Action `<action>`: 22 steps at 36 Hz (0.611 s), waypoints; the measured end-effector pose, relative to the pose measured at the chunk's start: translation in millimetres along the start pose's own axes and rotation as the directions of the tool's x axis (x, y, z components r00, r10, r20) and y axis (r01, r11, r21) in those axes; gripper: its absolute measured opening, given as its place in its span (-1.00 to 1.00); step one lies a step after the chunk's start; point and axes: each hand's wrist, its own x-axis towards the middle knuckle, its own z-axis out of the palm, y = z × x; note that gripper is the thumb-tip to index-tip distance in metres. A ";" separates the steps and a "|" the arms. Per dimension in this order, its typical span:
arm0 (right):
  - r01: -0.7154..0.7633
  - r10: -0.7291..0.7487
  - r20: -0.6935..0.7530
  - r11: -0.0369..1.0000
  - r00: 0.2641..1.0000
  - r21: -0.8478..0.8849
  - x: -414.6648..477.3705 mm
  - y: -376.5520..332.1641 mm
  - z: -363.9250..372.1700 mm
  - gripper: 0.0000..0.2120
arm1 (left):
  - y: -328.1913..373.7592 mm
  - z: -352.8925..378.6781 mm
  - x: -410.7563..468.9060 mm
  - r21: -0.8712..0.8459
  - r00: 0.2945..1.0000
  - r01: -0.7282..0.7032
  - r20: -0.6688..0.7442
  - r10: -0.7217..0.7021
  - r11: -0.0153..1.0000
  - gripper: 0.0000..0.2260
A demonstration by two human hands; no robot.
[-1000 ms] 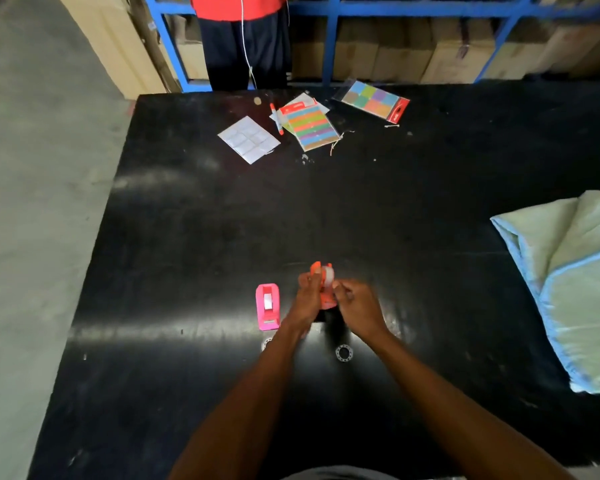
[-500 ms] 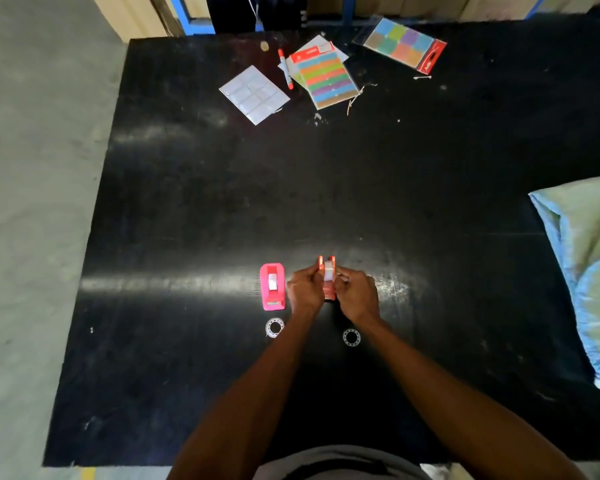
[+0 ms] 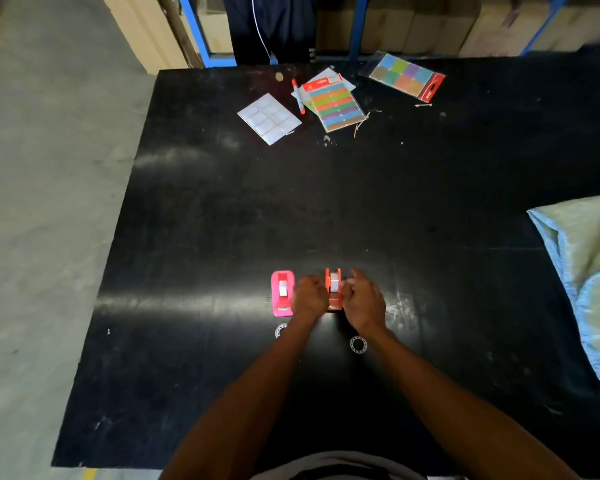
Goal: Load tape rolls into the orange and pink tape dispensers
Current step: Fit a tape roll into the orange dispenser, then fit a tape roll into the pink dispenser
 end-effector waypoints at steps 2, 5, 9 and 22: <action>0.038 -0.038 -0.054 0.999 0.998 -0.016 -2.8 -1.0 -2.5 -0.69 | 2.6 -9.5 -10.1 -0.024 0.997 -0.061 -0.044 0.060 0.998 -0.78; 0.147 -0.151 -0.072 0.987 0.986 -0.056 -3.1 -6.9 -2.9 -0.76 | -1.0 -31.0 -14.4 -0.083 0.984 -0.158 -0.093 0.150 0.984 -0.77; 0.271 -0.271 0.011 0.959 0.962 -0.079 -1.8 -23.3 1.2 -0.82 | -15.0 -72.7 -3.4 -0.018 0.960 -0.263 -0.104 0.260 0.965 -0.72; 0.551 -0.375 0.418 0.685 0.827 -0.476 -1.8 -72.2 52.9 -0.56 | -71.2 -111.0 26.9 0.217 0.852 -0.430 0.417 0.315 0.876 -0.09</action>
